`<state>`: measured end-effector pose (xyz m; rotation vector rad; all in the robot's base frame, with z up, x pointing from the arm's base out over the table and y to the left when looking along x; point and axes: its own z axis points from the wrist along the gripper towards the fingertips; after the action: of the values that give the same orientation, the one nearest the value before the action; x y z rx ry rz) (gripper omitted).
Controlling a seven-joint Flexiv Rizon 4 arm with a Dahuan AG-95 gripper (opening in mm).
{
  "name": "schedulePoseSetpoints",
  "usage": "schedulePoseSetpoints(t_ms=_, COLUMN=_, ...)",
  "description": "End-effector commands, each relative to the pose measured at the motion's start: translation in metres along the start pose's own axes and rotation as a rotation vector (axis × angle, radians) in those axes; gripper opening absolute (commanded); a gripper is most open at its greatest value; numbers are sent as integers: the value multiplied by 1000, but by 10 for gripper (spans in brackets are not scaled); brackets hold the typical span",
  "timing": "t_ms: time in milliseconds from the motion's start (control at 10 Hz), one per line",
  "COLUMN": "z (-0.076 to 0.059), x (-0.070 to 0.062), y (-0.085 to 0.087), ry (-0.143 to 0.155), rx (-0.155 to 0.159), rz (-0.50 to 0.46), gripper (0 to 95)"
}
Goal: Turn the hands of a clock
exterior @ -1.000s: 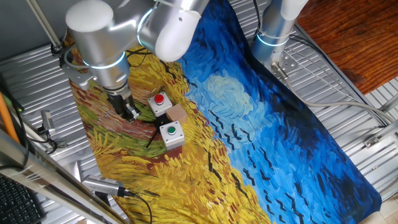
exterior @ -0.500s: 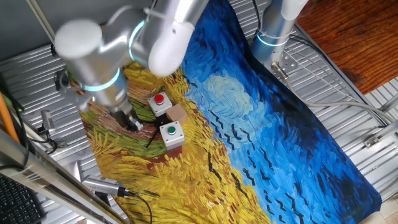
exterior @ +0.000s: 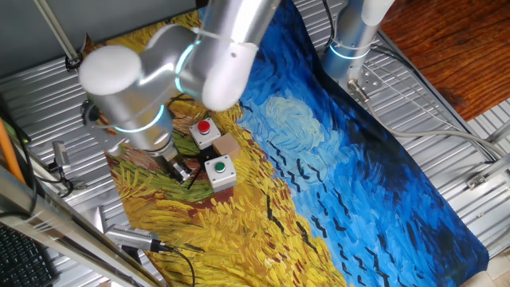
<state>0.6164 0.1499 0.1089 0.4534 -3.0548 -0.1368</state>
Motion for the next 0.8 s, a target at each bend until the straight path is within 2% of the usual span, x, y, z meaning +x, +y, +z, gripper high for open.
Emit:
schedulePoseSetpoints(t_ms=100, z=0, x=0, y=1, ry=-12, rx=-27, rz=-102, gripper=0)
schedulePoseSetpoints(t_ms=300, z=0, x=0, y=1, ry=-3, rx=-27, rz=-137, gripper=0)
schedulePoseSetpoints(t_ms=400, z=3, x=1, y=1, ry=13, rx=-31, rz=-134, gripper=0)
schedulePoseSetpoints(t_ms=600, z=11, x=-1, y=9, ry=54, rx=-31, rz=-118, gripper=0)
schedulePoseSetpoints(t_ms=800, z=22, x=-1, y=11, ry=60, rx=-25, rz=-111, gripper=0)
